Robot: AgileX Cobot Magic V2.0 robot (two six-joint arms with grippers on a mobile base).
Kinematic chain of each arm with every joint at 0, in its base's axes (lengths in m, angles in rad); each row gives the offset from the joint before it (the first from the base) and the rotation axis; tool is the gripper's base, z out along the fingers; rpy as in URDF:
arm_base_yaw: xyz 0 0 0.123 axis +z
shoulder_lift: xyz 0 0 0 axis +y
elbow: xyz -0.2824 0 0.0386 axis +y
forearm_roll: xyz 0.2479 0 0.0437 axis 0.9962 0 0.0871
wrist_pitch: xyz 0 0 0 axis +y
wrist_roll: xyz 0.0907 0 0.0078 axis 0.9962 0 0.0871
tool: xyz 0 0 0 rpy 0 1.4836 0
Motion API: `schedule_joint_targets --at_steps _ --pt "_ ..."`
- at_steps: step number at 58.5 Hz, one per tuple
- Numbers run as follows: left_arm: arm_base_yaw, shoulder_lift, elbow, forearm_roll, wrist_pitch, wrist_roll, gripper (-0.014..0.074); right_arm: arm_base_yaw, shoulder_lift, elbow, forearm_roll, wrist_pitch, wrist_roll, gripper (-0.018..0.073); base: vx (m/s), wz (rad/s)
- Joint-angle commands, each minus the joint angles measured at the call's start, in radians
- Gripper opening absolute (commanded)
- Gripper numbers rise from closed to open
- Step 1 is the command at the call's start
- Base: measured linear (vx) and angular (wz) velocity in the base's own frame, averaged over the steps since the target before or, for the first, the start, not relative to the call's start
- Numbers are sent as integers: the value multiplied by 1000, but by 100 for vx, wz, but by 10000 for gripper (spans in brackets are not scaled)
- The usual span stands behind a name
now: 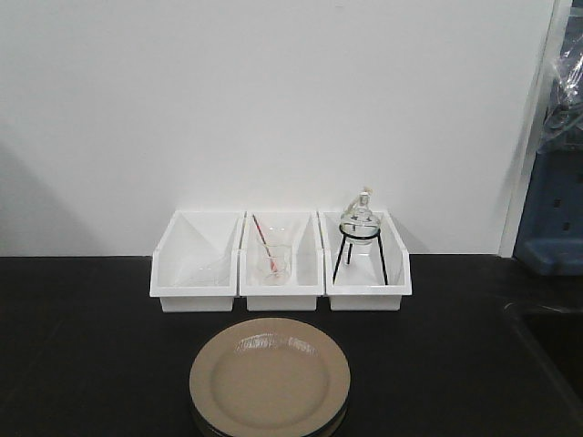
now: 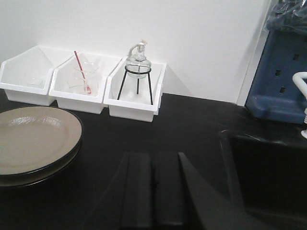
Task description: Arrange circular plates on left workspace
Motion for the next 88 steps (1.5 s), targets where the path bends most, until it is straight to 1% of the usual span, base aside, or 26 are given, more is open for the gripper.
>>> schedule_joint_targets --at_steps 1,3,4,6,7,10,72,76,80,88 --pt "-3 -51 57 11 -180 -45 0 -1 6 -27 -6 -81 1 0 0 0" --pt "-3 -79 91 -2 -220 -51 0 -1 6 -27 -6 -81 1 0 0 0" --pt "-3 -92 97 -8 -221 -53 0 -1 6 -27 -6 -81 1 0 0 0" --pt "-3 -126 87 -4 -165 -53 0 -1 6 -27 -6 -81 1 0 0 0" --pt "-3 -127 87 -4 -161 -52 0 -1 6 -27 -6 -81 1 0 0 0" --pt "-2 -113 87 -3 -173 -48 0 -1 6 -27 -6 -79 1 -1 0 0" --pt "-2 -117 87 -6 -162 -48 0 -1 6 -27 -6 -77 1 -1 0 0" --pt "-2 -117 87 -6 -162 -48 0 -1 6 -11 -22 -106 -1 -1 0 0" --pt "-2 -117 87 -6 -162 -48 0 -1 -11 44 -44 -163 44 -1 0 0" --pt "-2 -117 87 -6 -162 -48 0 -1 -113 238 -136 -327 244 -1 0 0"
